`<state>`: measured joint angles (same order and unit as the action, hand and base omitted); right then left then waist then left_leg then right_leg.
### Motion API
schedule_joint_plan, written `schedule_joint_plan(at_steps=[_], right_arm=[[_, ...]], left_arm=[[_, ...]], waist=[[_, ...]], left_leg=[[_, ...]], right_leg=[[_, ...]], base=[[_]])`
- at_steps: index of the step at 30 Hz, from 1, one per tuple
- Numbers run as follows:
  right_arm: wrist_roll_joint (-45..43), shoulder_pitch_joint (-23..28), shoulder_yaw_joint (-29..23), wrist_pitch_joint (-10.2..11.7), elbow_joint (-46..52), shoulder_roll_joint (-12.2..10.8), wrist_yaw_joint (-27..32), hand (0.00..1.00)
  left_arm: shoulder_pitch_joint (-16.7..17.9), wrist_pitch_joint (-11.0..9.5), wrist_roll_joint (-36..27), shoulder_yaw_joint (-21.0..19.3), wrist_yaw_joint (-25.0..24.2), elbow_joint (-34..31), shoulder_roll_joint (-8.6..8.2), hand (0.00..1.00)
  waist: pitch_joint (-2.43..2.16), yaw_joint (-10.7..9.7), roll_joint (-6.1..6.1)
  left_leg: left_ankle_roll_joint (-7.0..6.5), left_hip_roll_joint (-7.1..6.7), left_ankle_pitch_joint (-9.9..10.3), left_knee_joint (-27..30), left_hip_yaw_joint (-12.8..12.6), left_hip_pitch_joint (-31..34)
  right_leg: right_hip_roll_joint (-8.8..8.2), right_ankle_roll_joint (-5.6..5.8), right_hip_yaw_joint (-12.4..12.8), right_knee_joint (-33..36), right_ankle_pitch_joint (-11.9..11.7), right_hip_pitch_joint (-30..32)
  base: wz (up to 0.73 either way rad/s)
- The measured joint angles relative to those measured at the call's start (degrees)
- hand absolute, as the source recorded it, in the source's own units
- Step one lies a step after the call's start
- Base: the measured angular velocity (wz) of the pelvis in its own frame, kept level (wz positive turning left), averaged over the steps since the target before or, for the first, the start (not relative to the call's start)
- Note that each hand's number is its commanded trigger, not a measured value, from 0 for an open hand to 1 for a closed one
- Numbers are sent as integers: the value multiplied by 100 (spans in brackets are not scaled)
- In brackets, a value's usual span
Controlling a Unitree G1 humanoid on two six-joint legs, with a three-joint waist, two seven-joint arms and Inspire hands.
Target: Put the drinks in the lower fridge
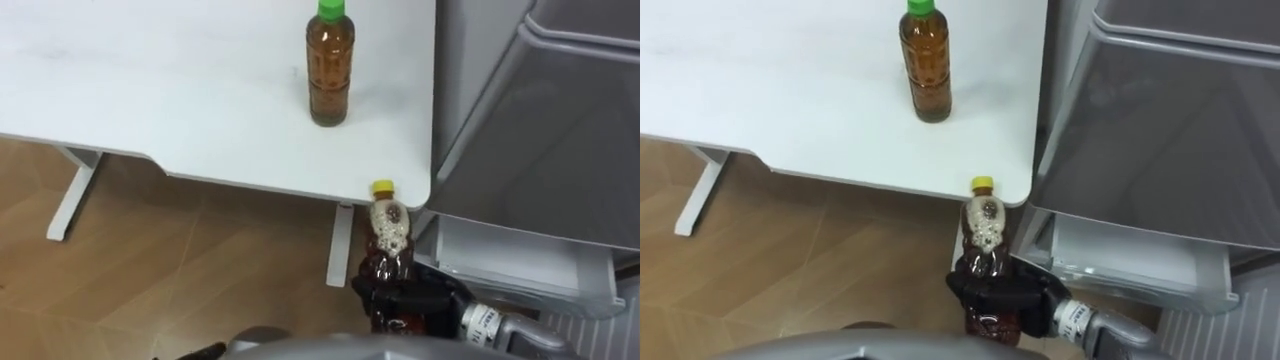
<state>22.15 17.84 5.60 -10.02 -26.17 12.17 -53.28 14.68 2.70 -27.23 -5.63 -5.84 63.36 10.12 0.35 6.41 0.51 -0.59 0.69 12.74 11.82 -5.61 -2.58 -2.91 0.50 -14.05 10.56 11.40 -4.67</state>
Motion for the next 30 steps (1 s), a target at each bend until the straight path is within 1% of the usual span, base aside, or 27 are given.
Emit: schedule_joint_plan(at_steps=[1,3,4,5,7,8,9,10,11,16,20,24,25,29,30], right_arm=[[1,-1,-1,6,-2,3,0,100],[1,-14,8,6,34,5,-6,100],[-2,-14,16,5,53,12,-9,100],[-16,-14,61,-2,118,37,1,100],[-15,-30,105,-3,155,62,5,100],[-12,-39,111,-2,172,64,-4,100],[-13,-39,111,-5,213,65,-4,100],[-13,-39,111,-5,228,65,-4,100],[-12,-39,110,-5,246,64,1,100],[0,-39,110,0,249,127,28,100],[5,-39,109,85,204,156,129,100],[37,-35,57,221,67,153,182,100],[99,-36,10,257,0,136,199,100],[533,-27,-153,283,-223,119,588,100],[600,-21,-156,242,-340,132,736,100]], left_arm=[[-23,3,43,43,-12,32,-2,0],[-111,-9,99,146,-68,53,43,0],[-138,-10,132,158,-81,79,54,0],[-152,-20,241,199,-102,77,69,0],[-191,-24,411,224,-120,77,93,0],[-215,-28,489,232,-129,78,126,0],[-248,-48,550,235,-131,78,156,0],[-269,-58,551,237,-131,78,169,0],[-270,-68,550,246,-131,76,192,0],[-293,-79,565,261,-123,66,216,0],[-300,-80,568,288,-112,72,217,0],[-297,-81,681,366,-131,73,205,0],[-294,-81,754,367,-153,72,205,0],[-328,-81,948,368,-239,76,225,0],[-345,-81,957,371,-239,76,233,0]], waist=[[1,-10,11],[-25,-38,62],[-27,-48,58],[-34,-63,91],[-43,-64,107],[-35,-89,106],[-11,-144,132],[1,-148,140],[30,-154,136],[43,-209,110],[34,-315,70],[-7,-390,9],[-19,-452,8],[-17,-527,2],[-21,-530,21]], left_leg=[[0,1,0,-2,-17,0],[-1,6,-1,-4,-75,30],[-2,7,-1,3,-88,33],[-3,8,-2,3,-124,45],[-3,16,-2,0,-183,77],[-5,32,-3,4,-184,91],[-7,40,-4,1,-193,91],[-7,41,-4,0,-203,89],[-10,44,-2,-6,-212,89],[-19,40,4,-23,-209,83],[-18,54,4,-17,-208,72],[-18,58,3,-56,-213,32],[-18,57,3,-50,-210,22],[-18,58,3,-41,-231,-11],[-18,58,3,-40,-233,-5]], right_leg=[[0,0,12,2,0,9],[7,4,130,19,-8,89],[10,5,134,20,-11,100],[14,7,155,32,-15,146],[19,11,224,38,-28,171],[18,13,247,42,-35,176],[14,14,257,49,-35,182],[17,16,270,46,-36,183],[21,23,281,32,-41,184],[22,37,275,8,-60,183],[37,25,286,15,-70,177],[38,21,286,35,-75,160],[35,21,278,37,-76,140],[37,21,285,37,-80,99],[38,21,286,35,-80,106]], base=[[-14],[-18],[-14],[-15],[-14],[0],[0],[0],[-4],[0],[-1],[-3],[0],[0],[0]])
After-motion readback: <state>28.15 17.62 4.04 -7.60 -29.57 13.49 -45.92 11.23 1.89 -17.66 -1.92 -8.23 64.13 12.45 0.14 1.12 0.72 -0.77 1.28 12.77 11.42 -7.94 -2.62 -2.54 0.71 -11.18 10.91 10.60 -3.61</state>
